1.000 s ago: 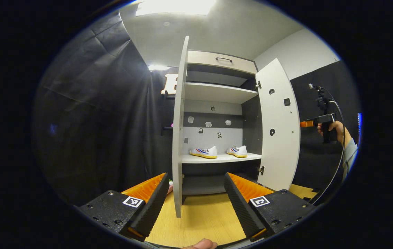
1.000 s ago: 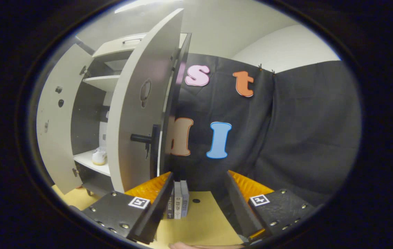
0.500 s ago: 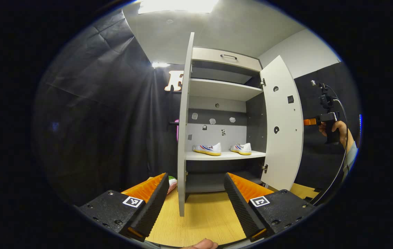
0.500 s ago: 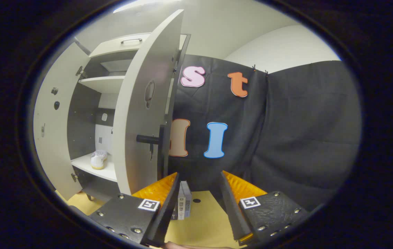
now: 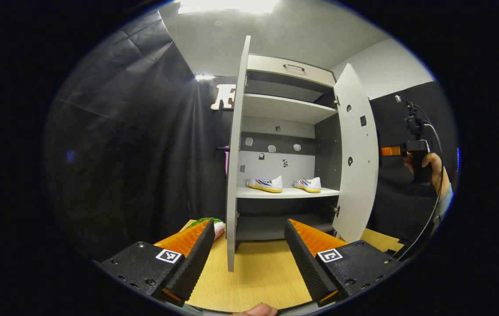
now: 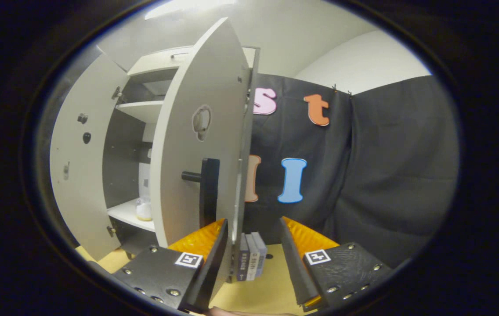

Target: Grab one shoe with the right hand and put it into the shoe cabinet, grab the other shoe with the left hand and put it into the shoe cabinet; then close the right door with the right hand and the left door with the left hand.

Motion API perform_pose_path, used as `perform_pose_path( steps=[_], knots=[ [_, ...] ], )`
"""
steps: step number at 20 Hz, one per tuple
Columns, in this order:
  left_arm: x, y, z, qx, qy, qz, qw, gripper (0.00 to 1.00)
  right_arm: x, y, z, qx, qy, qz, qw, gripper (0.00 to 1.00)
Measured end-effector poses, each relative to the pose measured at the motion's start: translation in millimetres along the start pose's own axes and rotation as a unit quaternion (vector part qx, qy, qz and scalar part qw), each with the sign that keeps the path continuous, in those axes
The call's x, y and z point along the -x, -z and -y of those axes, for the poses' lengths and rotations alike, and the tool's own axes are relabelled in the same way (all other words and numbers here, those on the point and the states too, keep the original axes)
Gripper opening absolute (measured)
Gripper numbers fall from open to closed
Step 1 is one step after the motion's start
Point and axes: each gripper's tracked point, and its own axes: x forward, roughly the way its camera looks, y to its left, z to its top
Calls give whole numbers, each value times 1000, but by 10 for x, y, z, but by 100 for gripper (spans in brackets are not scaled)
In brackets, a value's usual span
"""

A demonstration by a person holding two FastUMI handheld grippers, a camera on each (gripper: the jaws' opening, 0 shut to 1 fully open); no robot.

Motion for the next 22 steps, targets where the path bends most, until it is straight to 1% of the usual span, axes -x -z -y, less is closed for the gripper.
perform_pose_path(
  steps=[1, 2, 3, 5, 6, 9, 11, 15, 16, 19, 22],
  knots=[
    [-10, 3, -42, -1, -4, -1, 1000, 96, -11, -12, -126, 1, 0, 4, 1000, 70],
    [-26, -9, -92, -2, -11, -3, 1000, 96, -13, -42, -231, 0, 2, 12, 1000, 67],
    [-54, -12, -155, -4, -17, -4, 1000, 96, -14, -40, -335, -1, 0, 18, 1000, 76],
    [-48, -68, -242, -13, -28, -2, 1000, 96, 33, 37, -622, -6, -32, 19, 999, 100],
    [-48, -105, -289, -19, -34, 0, 999, 96, 90, 57, -726, -7, -47, 21, 999, 98],
    [-17, -234, -442, -30, -54, 10, 998, 96, 194, 120, -885, -1, -64, 28, 998, 98],
    [-34, -346, -535, -26, -62, 18, 998, 96, 287, 160, -1000, 1, -80, 28, 996, 99],
    [-225, -575, -869, -24, -91, 32, 995, 96, 505, 139, -1079, 6, -99, 43, 994, 99],
    [-276, -678, -934, -21, -89, 42, 995, 96, 569, 93, -1093, 7, -104, 53, 993, 98],
    [-501, -960, -1278, -16, -108, 49, 993, 96, 765, -28, -1065, 6, -102, 76, 992, 99],
    [-750, -1195, -1702, -36, -158, 51, 985, 96, 945, -158, -1053, -17, -99, 89, 991, 99]
  ],
)
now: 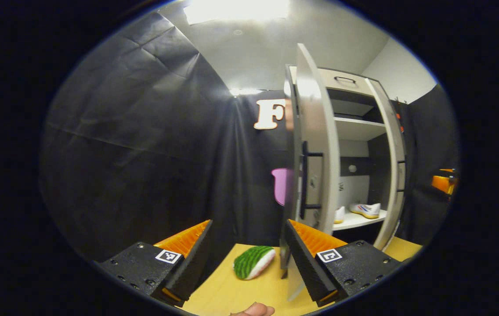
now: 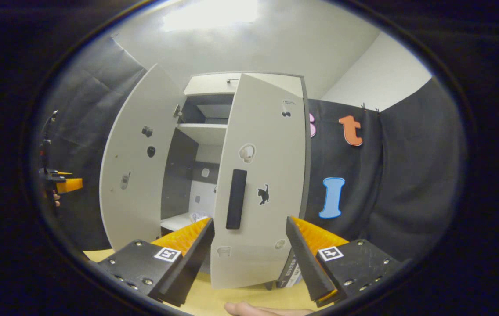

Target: Grab one shoe with the right hand and put it into the shoe cabinet, grab the other shoe with the left hand and put it into the shoe cabinet; then close the right door with the right hand and the left door with the left hand.

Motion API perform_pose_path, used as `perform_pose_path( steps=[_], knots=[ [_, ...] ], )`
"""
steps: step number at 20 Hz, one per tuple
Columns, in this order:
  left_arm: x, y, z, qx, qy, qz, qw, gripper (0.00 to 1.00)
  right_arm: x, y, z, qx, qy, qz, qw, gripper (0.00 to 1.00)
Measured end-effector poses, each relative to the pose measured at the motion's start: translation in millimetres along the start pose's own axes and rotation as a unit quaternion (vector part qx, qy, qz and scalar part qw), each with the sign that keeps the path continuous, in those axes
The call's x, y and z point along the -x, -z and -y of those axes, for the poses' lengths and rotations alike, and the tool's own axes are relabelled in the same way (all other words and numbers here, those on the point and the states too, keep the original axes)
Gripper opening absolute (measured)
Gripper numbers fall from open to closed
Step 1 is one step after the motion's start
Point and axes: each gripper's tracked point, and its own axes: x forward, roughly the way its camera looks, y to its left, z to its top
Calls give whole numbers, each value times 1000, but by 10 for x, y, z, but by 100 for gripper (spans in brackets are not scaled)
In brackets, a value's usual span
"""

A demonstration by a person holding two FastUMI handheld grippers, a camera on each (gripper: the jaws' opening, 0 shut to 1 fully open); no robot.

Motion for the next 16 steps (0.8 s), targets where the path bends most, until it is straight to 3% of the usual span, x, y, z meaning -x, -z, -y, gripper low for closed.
perform_pose_path(
  steps=[6, 10, 12, 14, 16],
  knots=[
    [-558, -7, -242, 17, -13, -38, 999, 96, 227, -15, -66, 6, 3, -3, 1000, 98],
    [-806, -86, 159, 16, 15, -36, 999, 92, 315, 80, -69, 13, -5, -25, 1000, 97],
    [-746, -74, 471, 24, 50, -41, 998, 99, 372, 34, 8, 13, -3, -17, 1000, 98],
    [-680, -150, 529, -5, 33, -34, 999, 88, 442, 2, 60, 6, -3, -9, 1000, 98],
    [-658, -167, 585, -13, 32, -31, 999, 88, 497, -6, 115, -4, -4, -2, 1000, 98]
  ],
)
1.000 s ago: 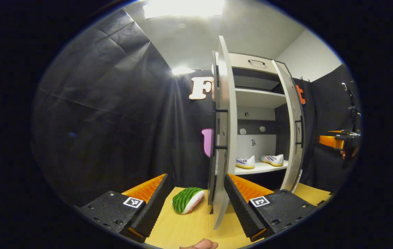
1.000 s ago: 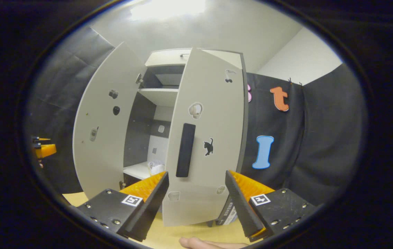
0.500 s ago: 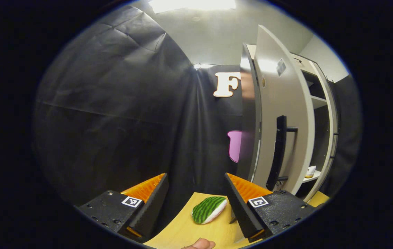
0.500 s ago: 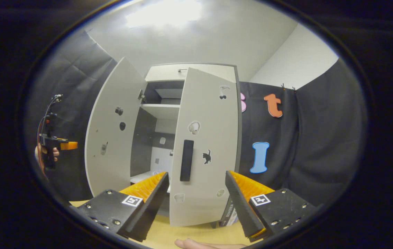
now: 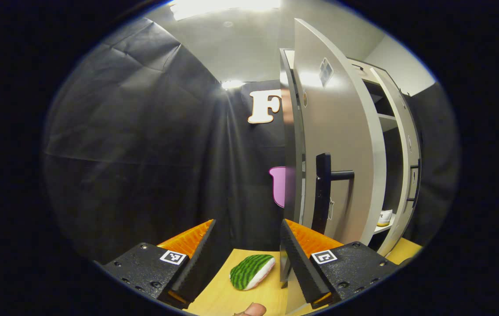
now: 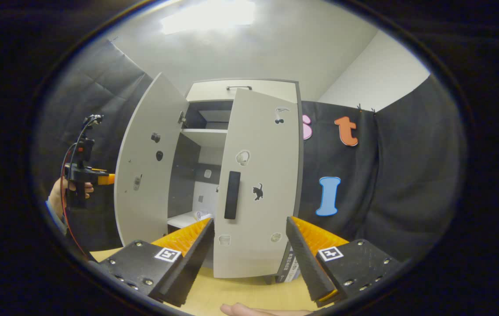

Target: Grab one shoe with the right hand and put it into the shoe cabinet, grab the other shoe with the left hand and put it into the shoe cabinet; then close the right door with the right hand and the left door with the left hand.

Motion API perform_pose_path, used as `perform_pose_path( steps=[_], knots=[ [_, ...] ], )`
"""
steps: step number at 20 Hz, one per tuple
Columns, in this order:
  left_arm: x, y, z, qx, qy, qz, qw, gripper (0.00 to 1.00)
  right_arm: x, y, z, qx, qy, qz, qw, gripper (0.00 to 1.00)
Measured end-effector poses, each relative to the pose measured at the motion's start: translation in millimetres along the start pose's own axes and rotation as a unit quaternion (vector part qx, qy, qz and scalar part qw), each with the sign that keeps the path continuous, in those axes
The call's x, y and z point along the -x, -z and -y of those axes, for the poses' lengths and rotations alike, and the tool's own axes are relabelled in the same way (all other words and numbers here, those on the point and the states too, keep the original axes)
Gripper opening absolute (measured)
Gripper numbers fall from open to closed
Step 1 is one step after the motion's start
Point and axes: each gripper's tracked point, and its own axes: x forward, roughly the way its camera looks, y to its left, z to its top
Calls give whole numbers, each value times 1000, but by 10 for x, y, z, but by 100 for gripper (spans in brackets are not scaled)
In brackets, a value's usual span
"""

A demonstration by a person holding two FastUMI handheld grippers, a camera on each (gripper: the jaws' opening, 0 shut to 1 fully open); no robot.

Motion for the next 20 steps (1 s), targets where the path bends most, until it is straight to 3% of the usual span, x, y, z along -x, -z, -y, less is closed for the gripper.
perform_pose_path(
  steps=[3, 6, 7, 9, 10, 14, 16, 17, 20],
  knots=[
    [-10, 44, 100, 44, 37, -17, 998, 88, 43, 2, 59, -8, -1, 7, 1000, 98],
    [24, 184, 524, 66, 80, -49, 993, 87, 52, 64, 150, -14, 8, 4, 1000, 98],
    [42, 226, 642, 64, 86, -52, 993, 92, 66, 93, 166, -16, 7, 3, 1000, 98],
    [27, 248, 829, 58, 92, -56, 992, 87, 92, 177, 227, -13, 9, -5, 1000, 98],
    [-39, 228, 800, 60, 91, -52, 993, 92, 102, 211, 267, -10, 13, -8, 1000, 98],
    [-97, 187, 849, 64, 88, -43, 993, 92, 183, 344, 476, -14, 29, -20, 999, 98],
    [-110, 196, 893, 67, 98, -46, 992, 92, 186, 384, 484, -24, 22, -24, 999, 98],
    [-105, 211, 910, 72, 102, -49, 991, 87, 190, 388, 493, -28, 20, -24, 999, 98],
    [-100, 304, 1030, 84, 128, -60, 986, 92, 170, 471, 460, -32, 13, -27, 999, 98]
  ],
)
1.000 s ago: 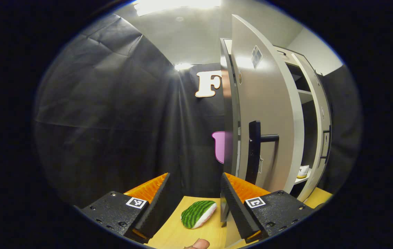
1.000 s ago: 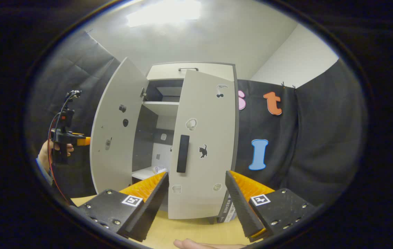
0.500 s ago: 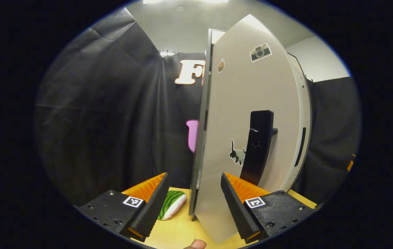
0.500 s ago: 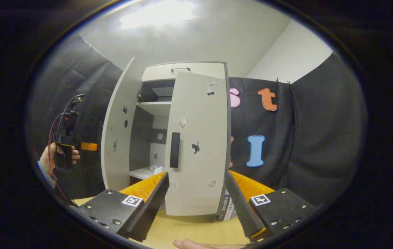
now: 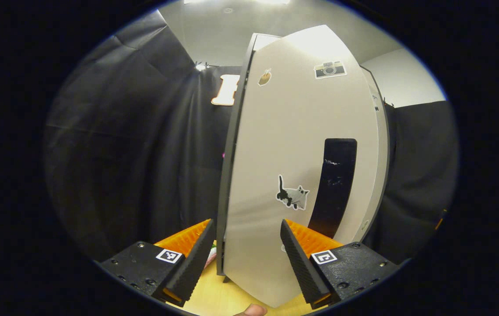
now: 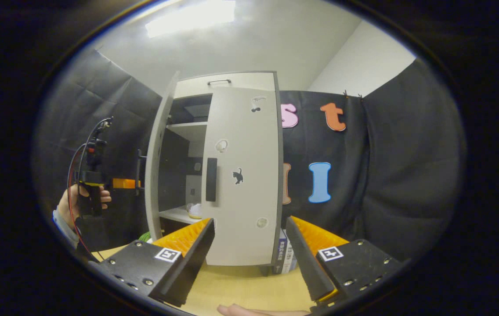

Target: Grab one shoe with the right hand and put it into the shoe cabinet, grab the other shoe with the left hand and put it into the shoe cabinet; then close the right door with the right hand and the left door with the left hand.

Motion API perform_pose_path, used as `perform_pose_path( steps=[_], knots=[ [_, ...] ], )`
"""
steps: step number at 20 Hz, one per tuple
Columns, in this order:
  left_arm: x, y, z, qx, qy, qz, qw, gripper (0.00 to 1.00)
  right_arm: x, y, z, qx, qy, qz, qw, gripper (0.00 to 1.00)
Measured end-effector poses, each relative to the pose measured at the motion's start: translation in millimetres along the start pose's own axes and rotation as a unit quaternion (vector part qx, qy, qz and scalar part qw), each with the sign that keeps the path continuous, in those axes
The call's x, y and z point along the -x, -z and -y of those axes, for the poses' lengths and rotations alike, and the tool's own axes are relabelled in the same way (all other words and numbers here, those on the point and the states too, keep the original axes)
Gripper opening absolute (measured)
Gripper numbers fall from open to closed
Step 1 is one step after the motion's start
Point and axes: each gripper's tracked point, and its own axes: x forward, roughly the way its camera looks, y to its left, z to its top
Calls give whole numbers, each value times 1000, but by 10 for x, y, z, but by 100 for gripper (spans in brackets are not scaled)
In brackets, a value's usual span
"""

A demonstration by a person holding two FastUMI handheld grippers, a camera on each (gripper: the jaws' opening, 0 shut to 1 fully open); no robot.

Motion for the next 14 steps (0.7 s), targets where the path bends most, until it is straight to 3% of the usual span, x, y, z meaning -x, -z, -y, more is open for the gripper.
perform_pose_path(
  steps=[1, 2, 5, 8, 14],
  knots=[
    [22, 68, 25, 5, 8, -10, 1000, 87, -12, 34, -22, 0, -3, -5, 1000, 98],
    [40, 112, 43, 7, 12, -18, 1000, 92, -36, 73, -49, 2, -5, -10, 1000, 98],
    [60, 182, 263, 22, 35, -10, 999, 92, -103, 122, -122, 7, -4, -19, 1000, 98],
    [151, 198, 328, 0, 20, -12, 1000, 91, -203, 146, -188, -7, 7, -26, 1000, 98],
    [405, 50, 385, -23, 33, 15, 999, 93, -362, 327, -300, 4, 19, -43, 999, 98]
  ],
)
